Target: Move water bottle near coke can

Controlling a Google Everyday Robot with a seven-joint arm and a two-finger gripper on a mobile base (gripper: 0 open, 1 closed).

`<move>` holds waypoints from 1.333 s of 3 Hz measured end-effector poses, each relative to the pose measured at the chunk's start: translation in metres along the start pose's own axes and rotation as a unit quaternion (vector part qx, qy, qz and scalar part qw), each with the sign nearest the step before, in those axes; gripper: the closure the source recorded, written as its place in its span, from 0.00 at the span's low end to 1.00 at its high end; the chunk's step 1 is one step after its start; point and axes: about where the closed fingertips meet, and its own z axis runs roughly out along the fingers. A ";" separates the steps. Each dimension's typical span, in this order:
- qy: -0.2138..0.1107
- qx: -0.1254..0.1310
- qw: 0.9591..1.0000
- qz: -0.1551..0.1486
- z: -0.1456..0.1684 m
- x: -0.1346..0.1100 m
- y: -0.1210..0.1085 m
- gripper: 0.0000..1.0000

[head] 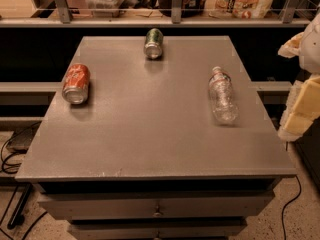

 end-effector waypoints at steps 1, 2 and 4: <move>0.000 0.000 1.000 0.000 0.000 0.000 0.000 0.00; 0.002 0.008 1.000 0.007 -0.002 0.001 -0.002 0.00; -0.068 -0.009 0.991 0.111 0.010 -0.005 -0.032 0.00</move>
Offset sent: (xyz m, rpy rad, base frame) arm 0.0034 -0.0060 0.0002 -0.0105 -0.0086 -0.0443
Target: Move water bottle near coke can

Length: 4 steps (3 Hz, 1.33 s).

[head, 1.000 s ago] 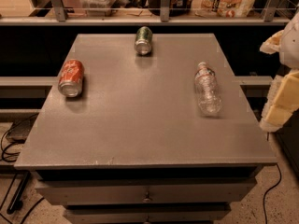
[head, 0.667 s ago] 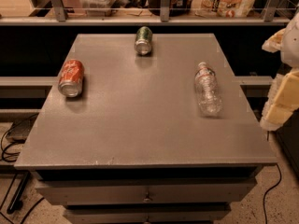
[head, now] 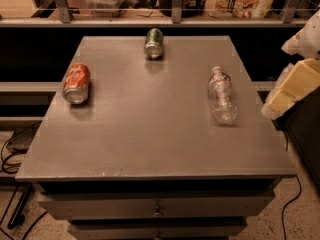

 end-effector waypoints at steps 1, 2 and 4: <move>-0.041 -0.029 0.998 0.043 0.018 -0.016 -0.010 0.00; -0.045 -0.033 0.997 0.045 0.020 -0.018 -0.009 0.00; -0.042 -0.026 0.996 0.069 0.048 -0.032 -0.004 0.00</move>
Offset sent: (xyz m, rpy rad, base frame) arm 0.0191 0.0126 -0.0082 0.1098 0.0295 -0.0394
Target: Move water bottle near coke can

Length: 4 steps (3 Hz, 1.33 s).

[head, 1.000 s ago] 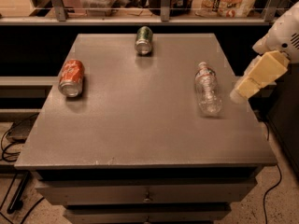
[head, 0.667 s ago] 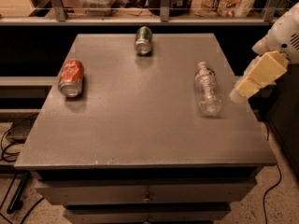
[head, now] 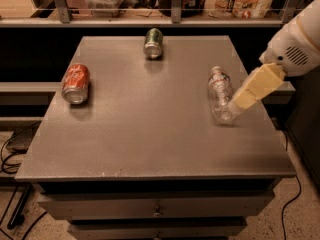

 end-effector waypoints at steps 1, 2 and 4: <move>-0.013 0.021 0.999 0.044 0.045 -0.012 -0.007 0.00; -0.022 0.020 0.997 0.070 0.067 -0.018 -0.010 0.00; -0.011 -0.021 0.991 0.130 0.114 -0.013 0.000 0.19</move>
Offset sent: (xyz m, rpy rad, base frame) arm 0.0525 0.0415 -0.0703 0.0997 0.0081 -0.1996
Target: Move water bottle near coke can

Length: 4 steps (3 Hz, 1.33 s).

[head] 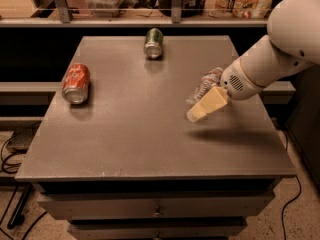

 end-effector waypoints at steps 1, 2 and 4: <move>0.005 0.000 1.000 0.017 0.007 0.004 -0.004 0.42; 0.003 0.002 1.000 0.026 0.007 0.004 -0.008 0.65; -0.031 0.006 0.999 0.024 -0.017 -0.013 -0.016 0.38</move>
Offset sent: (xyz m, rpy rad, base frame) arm 0.0088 -0.0102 -0.0121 0.0155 0.0314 -0.0710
